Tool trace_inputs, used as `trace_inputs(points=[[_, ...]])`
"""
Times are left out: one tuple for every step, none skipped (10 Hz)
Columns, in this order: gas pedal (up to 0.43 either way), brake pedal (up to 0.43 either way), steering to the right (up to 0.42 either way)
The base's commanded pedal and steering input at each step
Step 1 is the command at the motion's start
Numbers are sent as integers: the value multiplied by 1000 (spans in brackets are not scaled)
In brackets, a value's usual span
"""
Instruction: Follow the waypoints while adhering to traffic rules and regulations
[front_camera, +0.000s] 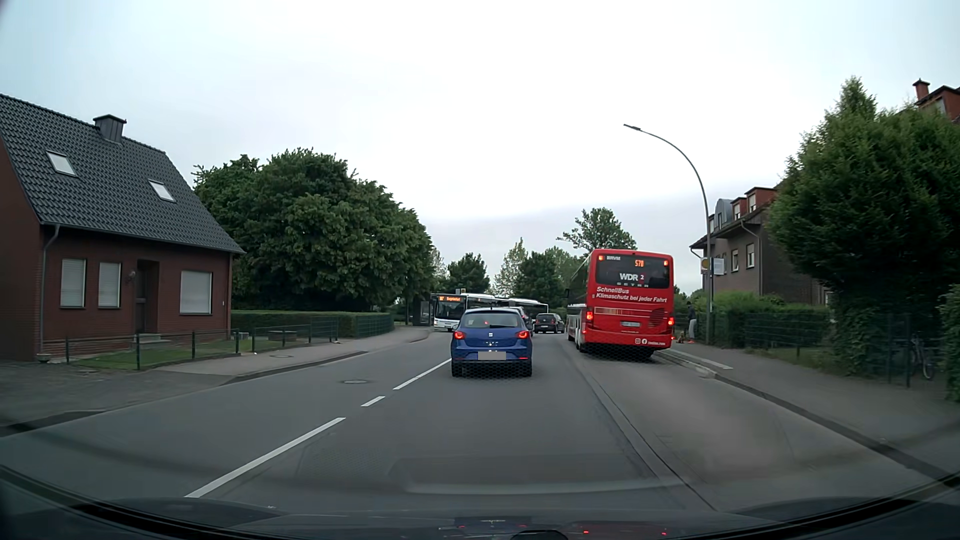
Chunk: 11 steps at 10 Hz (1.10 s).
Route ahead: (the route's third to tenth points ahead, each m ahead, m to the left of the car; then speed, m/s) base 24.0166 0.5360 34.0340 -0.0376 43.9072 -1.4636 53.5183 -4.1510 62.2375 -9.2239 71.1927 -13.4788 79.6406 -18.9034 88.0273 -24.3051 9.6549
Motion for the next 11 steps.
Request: trace_inputs(points=[[20,0,-25],[0,0,-17],[0,0,-7],[0,0,0],[0,0,6],[28,0,10],[47,0,13],[59,0,16],[59,0,18],[59,0,22],[59,0,29]])
